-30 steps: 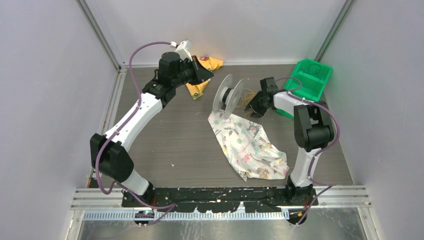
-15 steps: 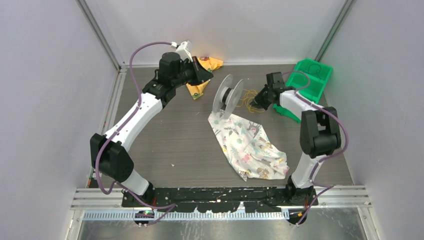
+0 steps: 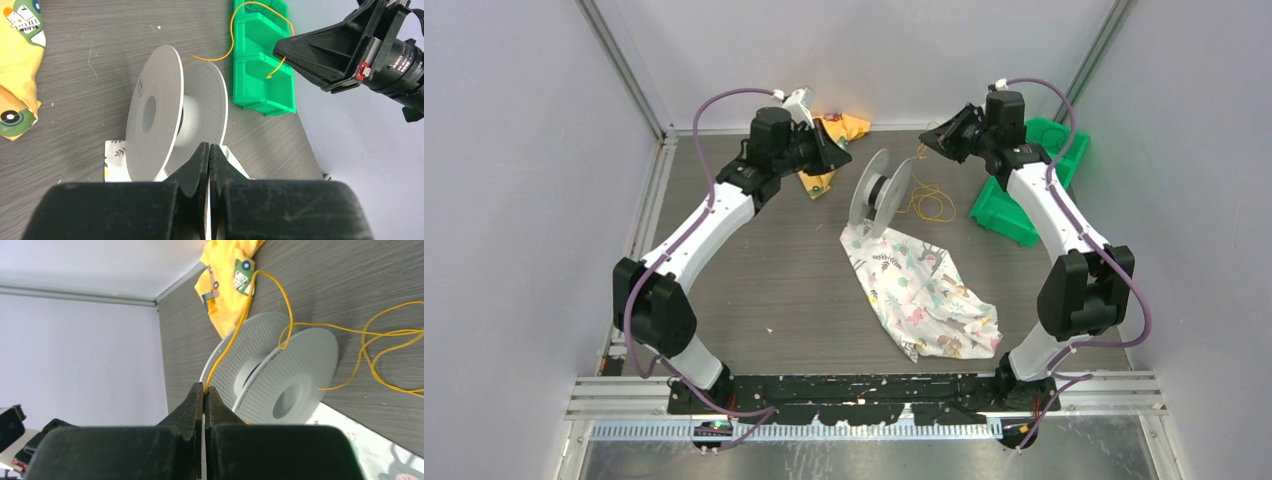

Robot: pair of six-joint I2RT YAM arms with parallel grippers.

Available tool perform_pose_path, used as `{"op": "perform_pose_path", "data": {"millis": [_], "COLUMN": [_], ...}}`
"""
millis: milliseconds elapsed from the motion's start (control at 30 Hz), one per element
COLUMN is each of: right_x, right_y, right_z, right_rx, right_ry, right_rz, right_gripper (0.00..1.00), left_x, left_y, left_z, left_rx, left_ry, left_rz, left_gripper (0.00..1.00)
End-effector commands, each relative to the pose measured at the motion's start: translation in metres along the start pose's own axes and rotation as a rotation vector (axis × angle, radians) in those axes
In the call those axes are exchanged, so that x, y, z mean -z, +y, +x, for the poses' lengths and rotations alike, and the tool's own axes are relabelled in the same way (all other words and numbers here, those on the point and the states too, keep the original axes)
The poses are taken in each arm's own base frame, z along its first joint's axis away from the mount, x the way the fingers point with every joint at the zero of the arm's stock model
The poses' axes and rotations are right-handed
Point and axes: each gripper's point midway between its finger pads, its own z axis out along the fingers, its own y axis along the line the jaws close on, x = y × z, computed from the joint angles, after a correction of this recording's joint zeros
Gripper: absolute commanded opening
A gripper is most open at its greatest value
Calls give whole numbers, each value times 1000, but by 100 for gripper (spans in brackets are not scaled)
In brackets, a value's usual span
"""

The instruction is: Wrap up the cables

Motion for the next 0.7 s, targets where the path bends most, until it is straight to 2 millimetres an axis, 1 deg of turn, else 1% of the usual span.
{"op": "perform_pose_path", "data": {"millis": [0, 100, 167, 267, 333, 400, 467, 533, 600, 667], "right_x": [-3, -2, -3, -8, -13, -22, -31, -36, -34, -32], "right_y": [39, 56, 68, 85, 97, 104, 107, 107, 106, 104], "right_z": [-2, -4, -1, 11, 24, 37, 52, 61, 66, 72], "right_rx": [-11, 45, 104, 220, 290, 334, 365, 394, 395, 415], "right_ry": [24, -3, -20, -39, -29, -14, 4, -21, -61, -63], "right_rz": [-161, -220, -255, -285, -321, -361, -413, -478, -542, -575], "right_gripper": [1, 0, 1, 1, 1, 1, 0, 1, 1, 1], "left_x": [3, 0, -4, -10, -14, -17, -20, -20, -20, -17], "left_y": [-6, -4, -2, 0, 5, 12, 18, 20, 20, 23], "left_z": [-8, -4, -1, 8, 16, 23, 29, 32, 34, 35], "left_rx": [-33, -45, -66, -90, -96, -94, -85, -77, -73, -73], "left_ry": [-15, -13, -14, 1, 26, 46, 61, 71, 78, 80], "left_rz": [26, 39, 55, 85, 83, 64, 52, 51, 48, 27], "left_gripper": [0, 0, 2, 12, 21, 26, 30, 33, 37, 43]}}
